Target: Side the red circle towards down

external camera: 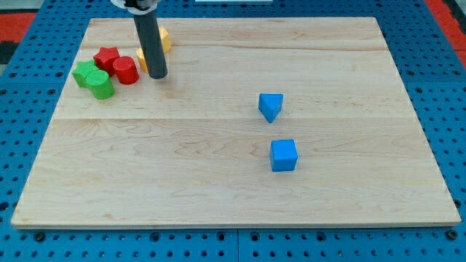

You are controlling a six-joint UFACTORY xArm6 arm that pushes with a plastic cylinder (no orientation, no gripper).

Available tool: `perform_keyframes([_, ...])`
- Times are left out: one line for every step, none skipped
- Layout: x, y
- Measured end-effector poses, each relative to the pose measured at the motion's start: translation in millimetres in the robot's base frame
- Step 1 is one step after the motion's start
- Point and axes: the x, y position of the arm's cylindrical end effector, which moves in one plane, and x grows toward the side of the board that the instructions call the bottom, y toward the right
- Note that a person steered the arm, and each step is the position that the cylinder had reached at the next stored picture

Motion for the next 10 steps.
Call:
perform_keyframes([-25.5,-16.9])
perform_keyframes([-57.7,-22.7])
perform_keyframes([-54.3,-24.8])
perform_keyframes([-31.8,-24.8])
perform_keyframes([-34.4,-21.1])
perform_keyframes([-35.7,-20.2])
perform_keyframes([-34.2,-36.2])
perform_keyframes([-33.0,-52.4])
perform_keyframes([-19.3,-75.8])
perform_keyframes([-2.7,-76.4])
